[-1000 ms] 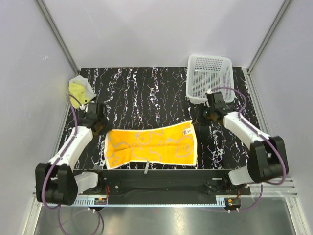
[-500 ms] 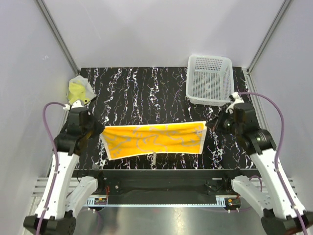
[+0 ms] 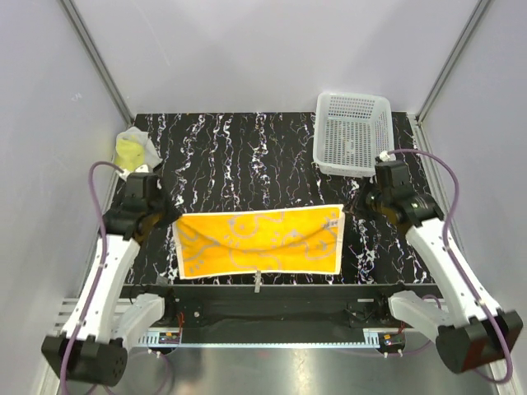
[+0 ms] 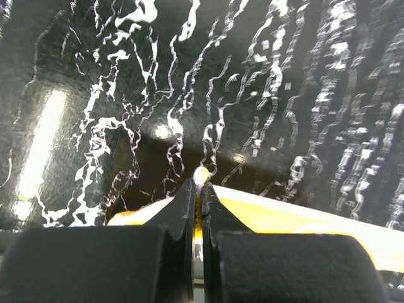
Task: Roll the towels
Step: Flatten the towel
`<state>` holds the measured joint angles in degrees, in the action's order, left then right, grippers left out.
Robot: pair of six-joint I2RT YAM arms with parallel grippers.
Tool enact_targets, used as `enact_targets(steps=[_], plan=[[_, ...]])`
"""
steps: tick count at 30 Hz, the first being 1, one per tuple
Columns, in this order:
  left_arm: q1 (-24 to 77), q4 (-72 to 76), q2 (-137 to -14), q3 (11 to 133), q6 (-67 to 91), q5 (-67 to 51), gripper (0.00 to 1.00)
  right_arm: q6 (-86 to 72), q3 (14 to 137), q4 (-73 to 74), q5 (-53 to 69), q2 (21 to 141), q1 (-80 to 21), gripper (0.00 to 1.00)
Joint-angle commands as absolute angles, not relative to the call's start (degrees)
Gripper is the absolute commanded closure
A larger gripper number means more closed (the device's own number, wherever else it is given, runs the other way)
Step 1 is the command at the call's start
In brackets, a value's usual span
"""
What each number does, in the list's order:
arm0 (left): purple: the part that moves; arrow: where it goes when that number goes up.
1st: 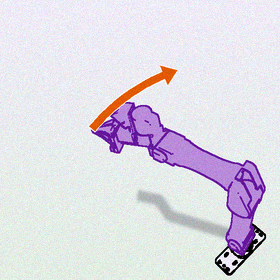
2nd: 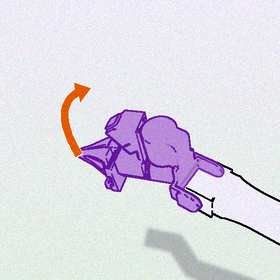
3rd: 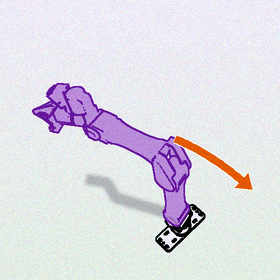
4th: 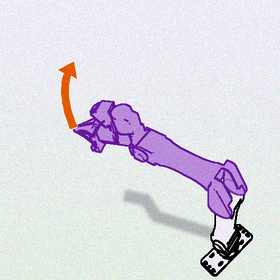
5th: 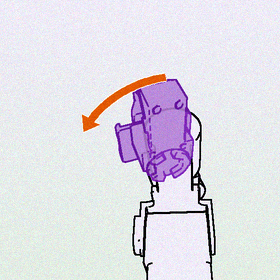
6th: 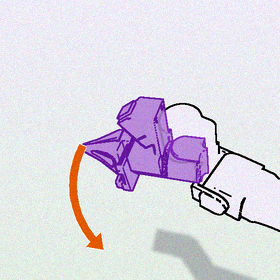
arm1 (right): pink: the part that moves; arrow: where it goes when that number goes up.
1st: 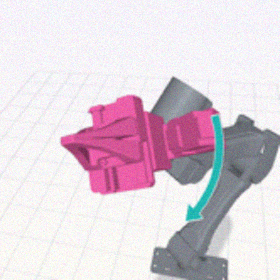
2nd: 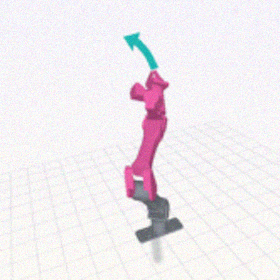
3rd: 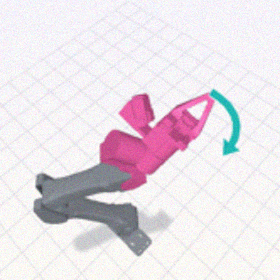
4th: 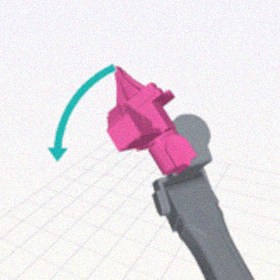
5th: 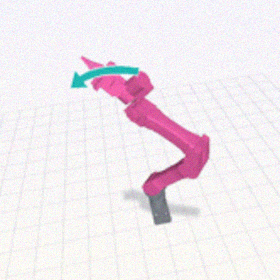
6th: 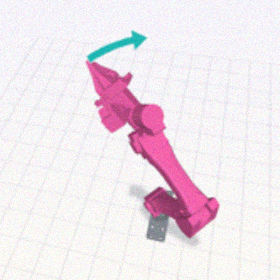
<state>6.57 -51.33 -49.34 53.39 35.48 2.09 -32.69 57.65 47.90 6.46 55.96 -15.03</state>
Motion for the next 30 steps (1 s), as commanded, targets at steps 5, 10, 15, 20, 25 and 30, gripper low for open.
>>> enact_targets(steps=[5, 10, 15, 20, 25, 30], plan=[[6.42, -37.19, -62.91, 51.85, 33.93, 1.05, 1.00, -33.05, 56.95, 32.63, 3.60, 69.15, -14.77, 1.00], [6.42, -31.73, -74.85, 55.45, 32.87, 1.32, 1.00, -31.12, 60.20, 29.71, 0.36, 79.51, -14.77, 1.00], [6.42, -29.97, -83.48, 60.89, 31.73, 2.55, 1.00, -29.27, 64.50, 26.90, -3.16, 86.74, -13.98, 1.00], [6.42, -29.71, -87.27, 65.47, 30.68, 3.60, 1.00, -28.30, 67.67, 25.40, -3.17, 90.79, -12.22, 1.00], [6.42, -30.23, -89.38, 68.29, 28.66, 4.83, 1.00, -27.16, 68.56, 25.31, -2.11, 90.88, -11.51, 1.00], [6.59, -29.36, -86.32, 64.35, 29.00, 4.22, 1.00, -27.60, 63.99, 23.91, -1.14, 88.34, -11.51, 1.00]])
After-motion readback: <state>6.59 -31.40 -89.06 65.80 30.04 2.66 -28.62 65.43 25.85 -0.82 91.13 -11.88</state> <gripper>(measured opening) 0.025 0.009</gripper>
